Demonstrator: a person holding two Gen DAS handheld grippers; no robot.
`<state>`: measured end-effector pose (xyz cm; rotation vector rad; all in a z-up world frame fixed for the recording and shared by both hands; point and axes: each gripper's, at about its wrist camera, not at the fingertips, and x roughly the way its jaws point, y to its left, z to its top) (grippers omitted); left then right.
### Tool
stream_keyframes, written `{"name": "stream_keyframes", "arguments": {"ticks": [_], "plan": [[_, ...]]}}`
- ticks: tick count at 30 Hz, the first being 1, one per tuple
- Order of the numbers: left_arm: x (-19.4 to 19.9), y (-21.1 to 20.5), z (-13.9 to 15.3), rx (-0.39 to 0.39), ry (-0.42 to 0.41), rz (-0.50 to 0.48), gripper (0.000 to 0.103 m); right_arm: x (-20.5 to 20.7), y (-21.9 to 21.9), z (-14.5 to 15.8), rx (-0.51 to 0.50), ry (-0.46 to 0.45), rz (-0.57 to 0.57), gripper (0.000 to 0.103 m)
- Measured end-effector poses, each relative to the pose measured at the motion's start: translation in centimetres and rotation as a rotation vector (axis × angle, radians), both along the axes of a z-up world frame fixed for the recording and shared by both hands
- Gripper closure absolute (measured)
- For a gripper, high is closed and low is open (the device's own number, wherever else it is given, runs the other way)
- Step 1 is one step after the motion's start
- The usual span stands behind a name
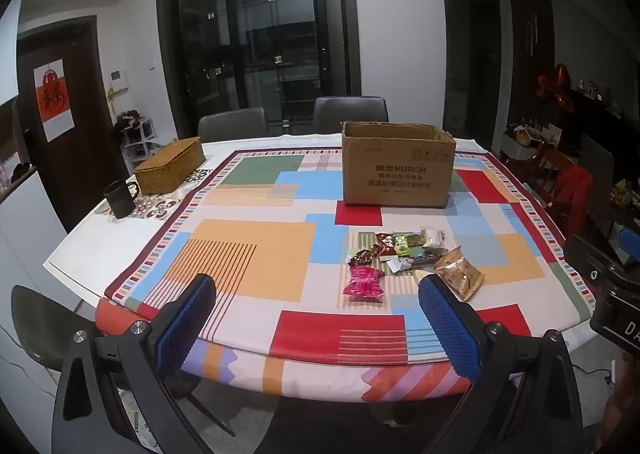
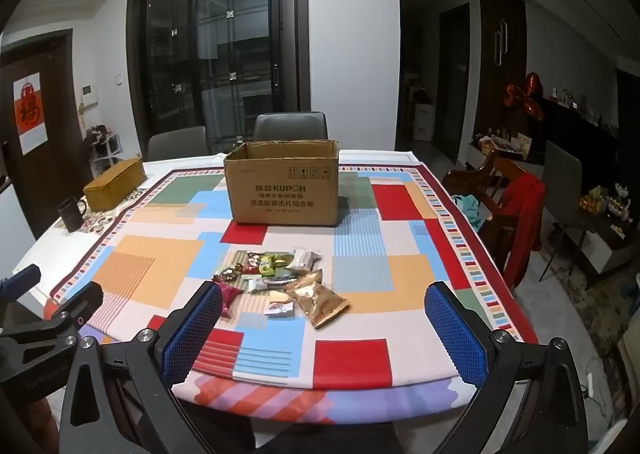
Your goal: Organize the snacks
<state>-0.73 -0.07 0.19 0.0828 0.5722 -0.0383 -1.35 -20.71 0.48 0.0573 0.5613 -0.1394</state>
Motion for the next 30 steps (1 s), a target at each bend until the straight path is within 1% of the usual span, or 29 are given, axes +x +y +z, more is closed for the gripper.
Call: {"name": "stream_keyframes", "arguments": {"ticks": [1, 6, 19, 30], "plan": [[0.22, 0.02, -0.16, -0.003, 0.014, 0.0, 0.0, -0.04, -0.02, 0.0, 0.008, 0.001, 0.001, 0.001], [0.3, 0.36, -0.33, -0.008, 0.02, -0.006, 0.0, -0.04, -0.05, 0.03, 0.006, 0.001, 0.0, 0.001], [0.22, 0.07, -0.06, -0.018, 0.018, -0.006, 0.0, -0.14, 0.02, 0.07, -0.001, -0.008, -0.003, 0.001], [0.25, -0.09, 0.05, -0.025, 0.016, -0.013, 0.0, -0.27, 0.03, 0.92, -0.005, -0.011, -0.004, 0.001]]}}
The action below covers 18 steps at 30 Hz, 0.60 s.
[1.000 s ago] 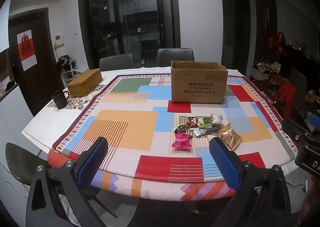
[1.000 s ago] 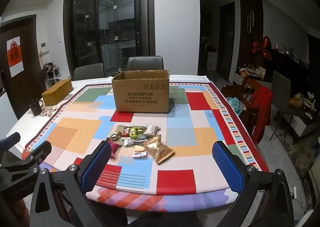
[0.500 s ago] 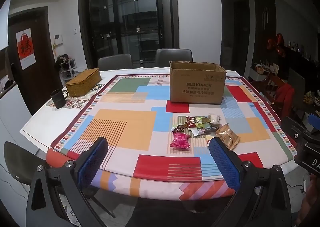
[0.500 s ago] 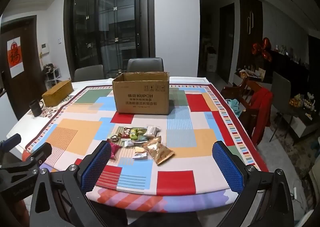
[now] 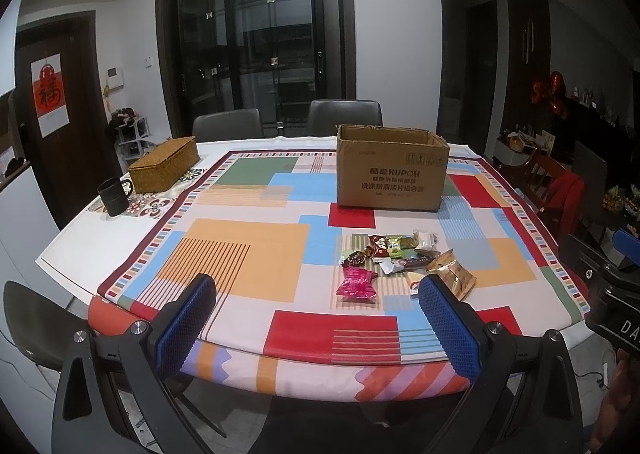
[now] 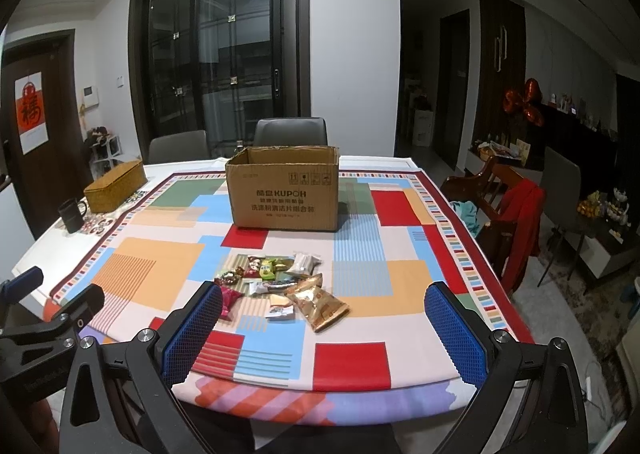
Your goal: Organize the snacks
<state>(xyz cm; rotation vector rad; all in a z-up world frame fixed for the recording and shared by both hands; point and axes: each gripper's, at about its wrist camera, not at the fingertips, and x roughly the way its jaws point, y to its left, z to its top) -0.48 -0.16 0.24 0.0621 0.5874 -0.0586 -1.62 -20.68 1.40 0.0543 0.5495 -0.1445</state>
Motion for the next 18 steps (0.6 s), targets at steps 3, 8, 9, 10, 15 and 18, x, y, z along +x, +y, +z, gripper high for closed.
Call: {"name": "stream_keyframes", "arguments": {"ticks": [3, 8, 9, 10, 15, 18], "plan": [[-0.04, -0.18, 0.1, -0.001, -0.001, 0.001, 0.0, -0.1, 0.0, -0.02, 0.0, -0.003, 0.001, 0.001], [-0.07, -0.14, 0.16, -0.002, -0.001, 0.0, 0.0, -0.16, 0.04, 0.13, -0.002, -0.004, -0.001, 0.001], [-0.03, -0.01, 0.08, -0.002, -0.002, 0.0, 0.0, -0.23, 0.1, 0.01, -0.003, -0.005, -0.001, 0.001], [-0.03, 0.01, 0.09, -0.002, -0.002, 0.001, 0.0, -0.21, 0.05, 0.14, -0.003, -0.005, -0.001, 0.001], [-0.06, 0.06, 0.1, -0.004, -0.001, 0.0, 0.0, -0.37, 0.1, 0.35, -0.009, -0.012, 0.003, 0.001], [-0.15, -0.01, 0.12, -0.004, -0.003, 0.0, 0.0, -0.4, 0.09, 0.43, -0.01, -0.013, 0.003, 0.001]]}}
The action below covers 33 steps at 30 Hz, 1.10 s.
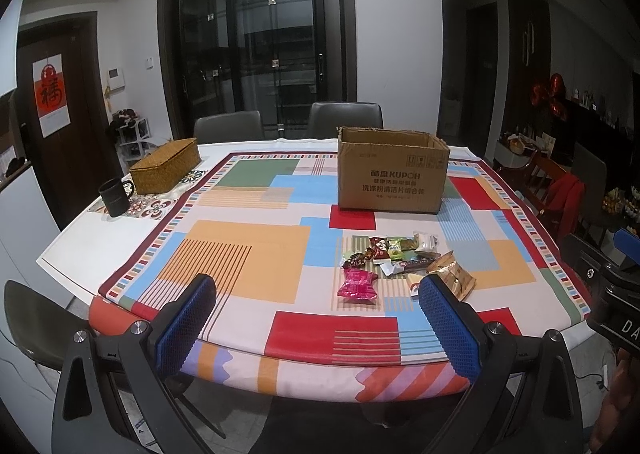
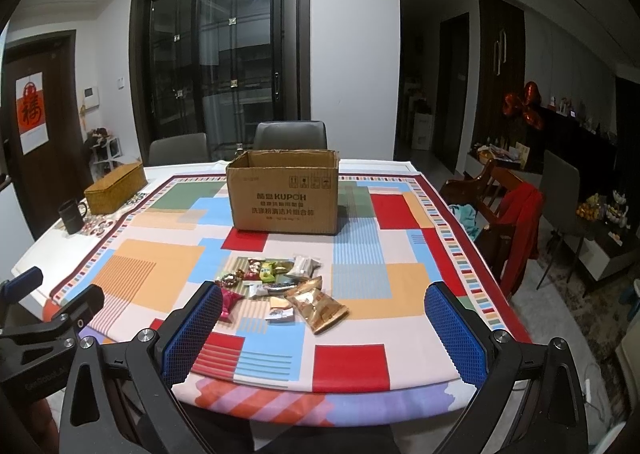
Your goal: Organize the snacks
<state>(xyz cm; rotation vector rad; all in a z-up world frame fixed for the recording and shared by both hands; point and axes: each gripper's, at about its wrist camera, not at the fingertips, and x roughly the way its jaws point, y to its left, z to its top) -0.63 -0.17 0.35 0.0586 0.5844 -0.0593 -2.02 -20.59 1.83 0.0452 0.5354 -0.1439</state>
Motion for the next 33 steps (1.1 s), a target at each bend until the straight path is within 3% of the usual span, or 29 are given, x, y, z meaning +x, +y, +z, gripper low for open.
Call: {"name": "stream_keyframes", "arguments": {"ticks": [33], "plan": [[0.01, 0.1, -0.21, -0.003, -0.002, 0.001, 0.0, -0.11, -0.02, -0.04, 0.001, -0.005, -0.002, 0.001]]}}
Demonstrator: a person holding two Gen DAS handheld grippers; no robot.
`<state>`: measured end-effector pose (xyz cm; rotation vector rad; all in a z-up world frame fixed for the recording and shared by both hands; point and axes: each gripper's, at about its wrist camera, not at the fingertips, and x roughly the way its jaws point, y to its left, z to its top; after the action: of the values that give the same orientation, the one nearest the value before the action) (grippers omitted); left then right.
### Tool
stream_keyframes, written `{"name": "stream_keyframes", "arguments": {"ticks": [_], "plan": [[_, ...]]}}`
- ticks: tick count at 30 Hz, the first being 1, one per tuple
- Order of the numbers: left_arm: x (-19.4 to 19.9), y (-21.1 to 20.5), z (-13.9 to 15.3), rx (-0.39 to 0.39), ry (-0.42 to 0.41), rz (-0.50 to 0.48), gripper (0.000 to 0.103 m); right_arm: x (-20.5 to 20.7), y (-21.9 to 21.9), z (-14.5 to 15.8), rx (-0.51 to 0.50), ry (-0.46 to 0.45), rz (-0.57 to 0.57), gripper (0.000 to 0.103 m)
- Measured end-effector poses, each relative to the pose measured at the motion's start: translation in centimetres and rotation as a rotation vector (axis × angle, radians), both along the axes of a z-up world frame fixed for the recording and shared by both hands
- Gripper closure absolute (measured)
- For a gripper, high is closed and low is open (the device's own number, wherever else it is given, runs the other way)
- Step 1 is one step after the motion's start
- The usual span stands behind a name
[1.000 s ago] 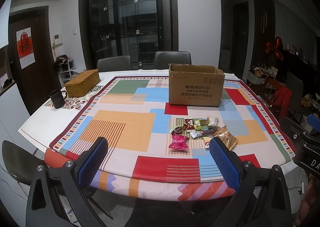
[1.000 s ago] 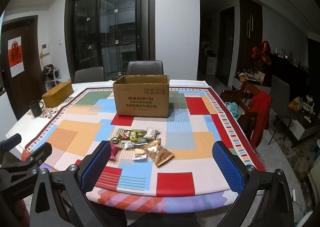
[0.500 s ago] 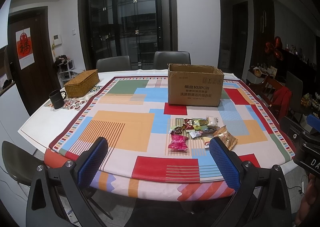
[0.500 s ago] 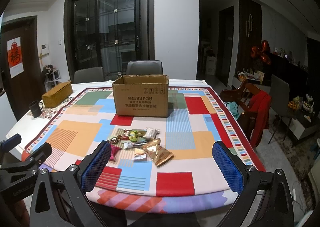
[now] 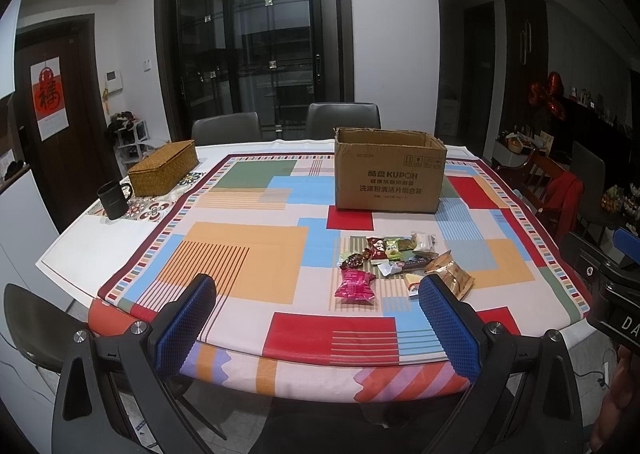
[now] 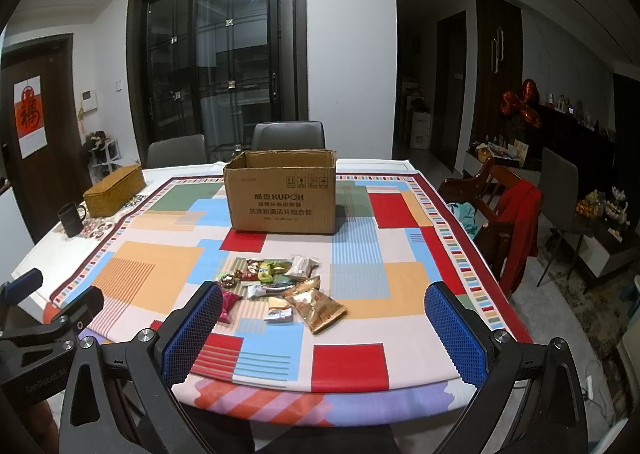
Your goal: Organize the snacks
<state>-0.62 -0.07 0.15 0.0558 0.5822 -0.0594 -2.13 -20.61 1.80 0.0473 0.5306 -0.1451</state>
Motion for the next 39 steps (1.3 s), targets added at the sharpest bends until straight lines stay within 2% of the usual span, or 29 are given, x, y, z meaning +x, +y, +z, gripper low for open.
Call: {"name": "stream_keyframes", "arguments": {"ticks": [20, 27, 39], "plan": [[0.3, -0.5, 0.4, 0.0, -0.006, 0.004, 0.0, 0.1, -0.5, 0.2, 0.003, 0.003, 0.0, 0.001], [2.4, -1.2, 0.6, 0.0, 0.021, -0.005, 0.0, 2.3, -1.0, -0.7, -0.001, 0.031, 0.004, 0.001], [7.4, -2.6, -2.0, 0.043, 0.08, -0.042, 0.0, 7.4, -1.8, -3.7, 0.007, 0.105, 0.005, 0.001]]}}
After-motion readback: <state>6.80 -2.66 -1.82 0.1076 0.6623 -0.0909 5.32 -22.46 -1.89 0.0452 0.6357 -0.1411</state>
